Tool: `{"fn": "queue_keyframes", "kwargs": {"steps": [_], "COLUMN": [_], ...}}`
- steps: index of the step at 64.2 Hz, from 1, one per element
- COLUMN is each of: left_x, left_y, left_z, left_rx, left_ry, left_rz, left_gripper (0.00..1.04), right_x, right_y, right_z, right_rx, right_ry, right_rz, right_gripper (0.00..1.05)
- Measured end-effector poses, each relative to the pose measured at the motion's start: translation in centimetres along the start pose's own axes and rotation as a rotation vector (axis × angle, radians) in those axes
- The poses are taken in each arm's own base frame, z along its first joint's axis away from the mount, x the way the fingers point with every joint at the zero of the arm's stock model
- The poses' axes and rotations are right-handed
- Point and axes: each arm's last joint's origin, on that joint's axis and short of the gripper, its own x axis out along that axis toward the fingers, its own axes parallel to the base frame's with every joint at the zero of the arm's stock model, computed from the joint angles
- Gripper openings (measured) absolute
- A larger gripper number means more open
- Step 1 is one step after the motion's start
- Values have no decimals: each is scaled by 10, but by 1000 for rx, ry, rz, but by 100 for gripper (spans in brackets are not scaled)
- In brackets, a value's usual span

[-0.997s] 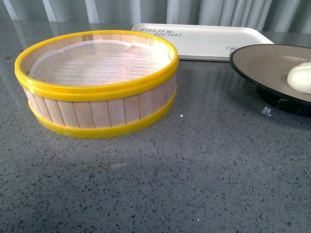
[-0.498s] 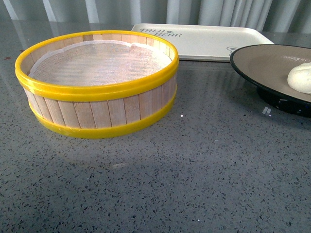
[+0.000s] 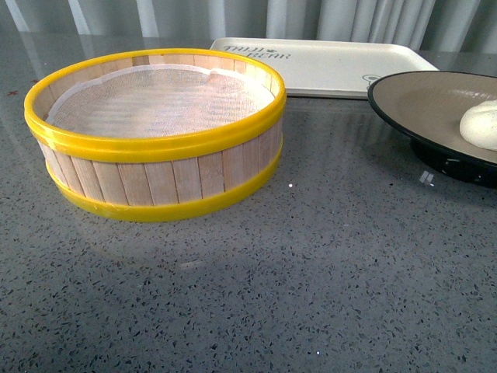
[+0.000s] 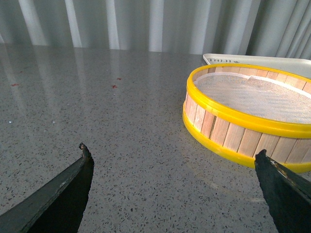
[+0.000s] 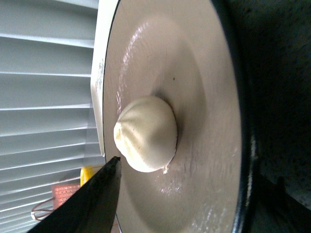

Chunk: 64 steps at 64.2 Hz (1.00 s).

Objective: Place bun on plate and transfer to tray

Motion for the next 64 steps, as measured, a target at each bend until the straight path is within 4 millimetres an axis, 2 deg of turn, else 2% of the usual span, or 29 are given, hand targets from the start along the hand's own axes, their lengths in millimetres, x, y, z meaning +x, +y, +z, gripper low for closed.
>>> {"fn": "queue_keyframes", "kwargs": {"steps": [9,14,18,39,64], "left_x": [0,0,0,0,0], "left_y": [0,0,0,0,0], "left_z": [0,0,0,0,0], "left_rx": [0,0,0,0,0], "left_ry": [0,0,0,0,0], "left_rz": [0,0,0,0,0], "left_gripper": [98,98,98,98,98], "right_x": [-6,-8,-9,-13,-9], "right_y": [-1,-2,-3,-8,-1], "right_z": [-4,-6,-8,-13,-2], "right_rx": [-2,-7,-14,-16,86], "right_ry": [3,-1,3,-21,-98], "right_rz": [-7,-7,-2,49,162], "right_gripper": [20,8,2,3,3]}}
